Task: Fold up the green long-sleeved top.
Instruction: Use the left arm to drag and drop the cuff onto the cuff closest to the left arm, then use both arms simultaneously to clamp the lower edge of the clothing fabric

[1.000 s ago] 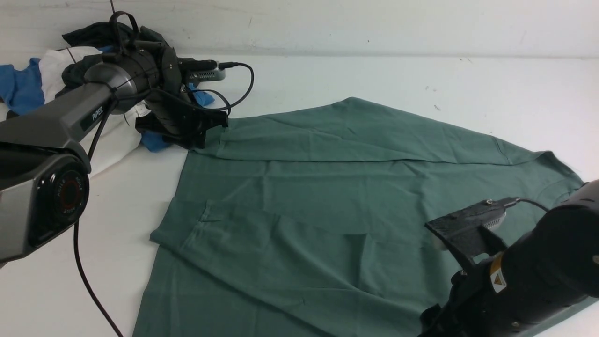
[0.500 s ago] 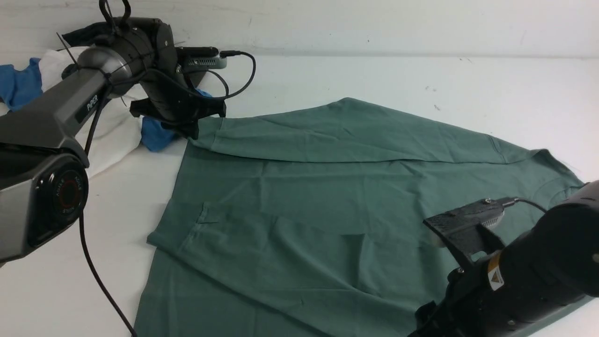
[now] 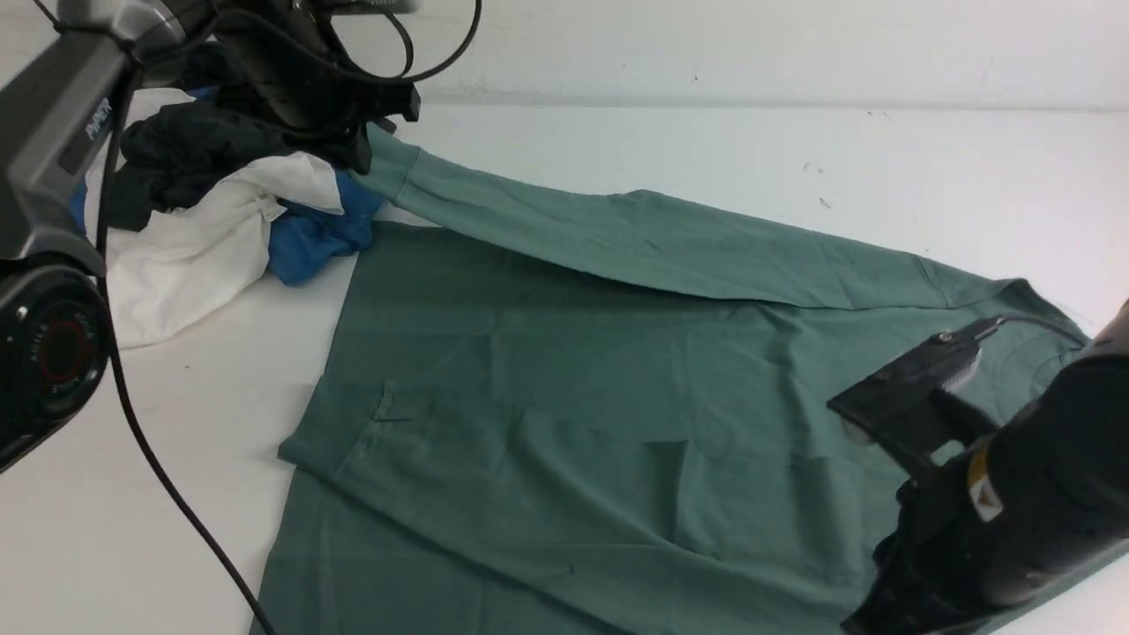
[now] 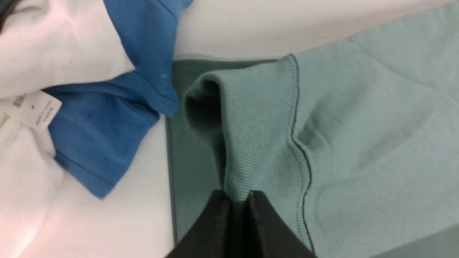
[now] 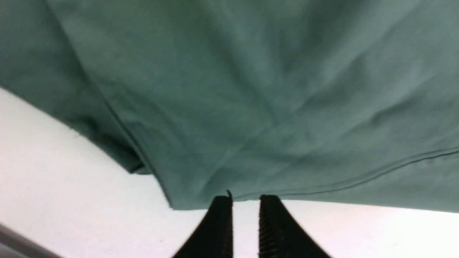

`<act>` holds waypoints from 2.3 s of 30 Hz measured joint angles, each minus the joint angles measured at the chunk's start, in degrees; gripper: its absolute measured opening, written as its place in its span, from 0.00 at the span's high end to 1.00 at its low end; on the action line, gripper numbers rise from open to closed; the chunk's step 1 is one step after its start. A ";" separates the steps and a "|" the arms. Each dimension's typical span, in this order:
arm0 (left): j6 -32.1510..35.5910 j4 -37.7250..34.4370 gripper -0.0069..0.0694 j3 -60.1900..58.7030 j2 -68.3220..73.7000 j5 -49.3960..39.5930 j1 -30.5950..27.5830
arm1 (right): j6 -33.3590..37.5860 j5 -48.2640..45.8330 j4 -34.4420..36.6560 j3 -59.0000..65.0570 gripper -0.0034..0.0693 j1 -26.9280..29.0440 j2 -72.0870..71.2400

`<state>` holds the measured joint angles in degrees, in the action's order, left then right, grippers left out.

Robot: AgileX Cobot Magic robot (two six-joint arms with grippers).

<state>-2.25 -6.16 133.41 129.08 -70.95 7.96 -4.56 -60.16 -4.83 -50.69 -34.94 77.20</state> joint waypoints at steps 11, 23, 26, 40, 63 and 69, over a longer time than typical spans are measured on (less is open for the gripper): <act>-1.41 0.18 0.87 -37.88 -21.95 0.22 2.22 | 1.13 -1.71 -3.15 -1.03 0.97 13.20 -5.07; -5.75 3.98 0.87 -56.49 -30.34 0.47 4.86 | 7.66 0.27 5.38 -1.03 0.97 14.37 -5.18; -5.98 4.08 0.87 -56.70 -30.41 0.60 4.86 | 8.38 0.27 5.78 -1.03 0.97 14.37 -5.18; -6.04 3.33 0.87 -61.14 -30.68 1.05 4.86 | 8.78 0.31 6.27 -1.03 0.97 14.37 -5.18; -5.89 5.60 0.48 -54.09 -30.68 1.48 4.86 | 10.66 1.01 10.31 -6.98 0.97 26.52 -4.11; -0.86 3.38 0.80 -53.33 -30.84 1.48 6.75 | 13.06 -6.96 16.37 -17.68 0.97 30.86 3.33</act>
<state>-3.11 -2.79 80.08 98.25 -69.46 14.71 8.49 -67.12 11.54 -68.37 -4.08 80.53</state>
